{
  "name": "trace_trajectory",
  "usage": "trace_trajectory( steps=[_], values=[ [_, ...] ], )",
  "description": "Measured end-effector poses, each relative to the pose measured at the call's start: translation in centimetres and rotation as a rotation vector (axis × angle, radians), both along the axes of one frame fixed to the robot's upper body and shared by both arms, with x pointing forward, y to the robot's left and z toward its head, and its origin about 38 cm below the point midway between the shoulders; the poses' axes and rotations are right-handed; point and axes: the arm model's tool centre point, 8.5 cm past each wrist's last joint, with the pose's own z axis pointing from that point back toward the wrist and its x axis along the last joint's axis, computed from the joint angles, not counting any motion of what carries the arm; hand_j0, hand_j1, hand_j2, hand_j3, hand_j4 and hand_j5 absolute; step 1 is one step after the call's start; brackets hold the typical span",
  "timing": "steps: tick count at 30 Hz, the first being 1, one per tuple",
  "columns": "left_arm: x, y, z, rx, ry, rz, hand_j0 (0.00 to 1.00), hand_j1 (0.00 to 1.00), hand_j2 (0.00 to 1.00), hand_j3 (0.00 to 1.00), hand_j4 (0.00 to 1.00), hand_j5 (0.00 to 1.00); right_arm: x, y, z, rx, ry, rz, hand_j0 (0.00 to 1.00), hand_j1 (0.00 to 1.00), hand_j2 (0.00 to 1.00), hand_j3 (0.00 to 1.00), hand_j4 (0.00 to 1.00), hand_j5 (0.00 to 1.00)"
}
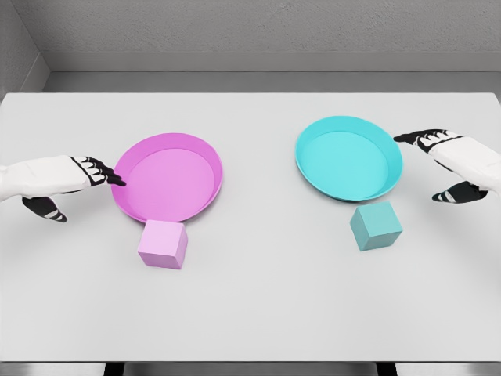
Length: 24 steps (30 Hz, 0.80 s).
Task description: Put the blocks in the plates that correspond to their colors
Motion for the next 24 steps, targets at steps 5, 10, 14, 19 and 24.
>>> trace_trajectory(
  steps=[5, 10, 14, 19, 24],
  values=[
    [0.1, 0.0, 0.7, 0.002, -0.017, -0.003, 1.00, 1.00, 1.00, 1.00, 1.00, 1.00, 0.0, 0.0, 0.0, 0.000, -0.001, 0.003, 1.00, 1.00, 1.00, 1.00, 1.00, 1.00],
    [-0.8, -1.5, 1.7, 0.006, -0.038, -0.066, 1.00, 1.00, 1.00, 1.00, 1.00, 1.00, 0.0, -0.4, -0.3, 0.002, 0.009, -0.004, 1.00, 1.00, 1.00, 1.00, 1.00, 1.00],
    [-1.9, -4.5, 2.8, 0.018, -0.084, -0.172, 1.00, 1.00, 1.00, 1.00, 1.00, 1.00, 0.1, 0.1, 0.1, -0.004, 0.007, 0.023, 1.00, 1.00, 1.00, 1.00, 1.00, 1.00],
    [-2.8, -7.0, 3.7, 0.009, -0.119, -0.253, 1.00, 1.00, 1.00, 1.00, 1.00, 1.00, 0.5, 3.0, -0.4, -0.060, 0.102, 0.148, 1.00, 1.00, 1.00, 1.00, 1.00, 1.00],
    [-3.3, -8.4, 4.1, -0.002, -0.135, -0.300, 1.00, 1.00, 1.00, 1.00, 1.00, 1.00, -0.3, 3.8, -2.7, -0.097, 0.215, 0.194, 1.00, 1.00, 1.00, 1.00, 1.00, 1.00]
  ],
)
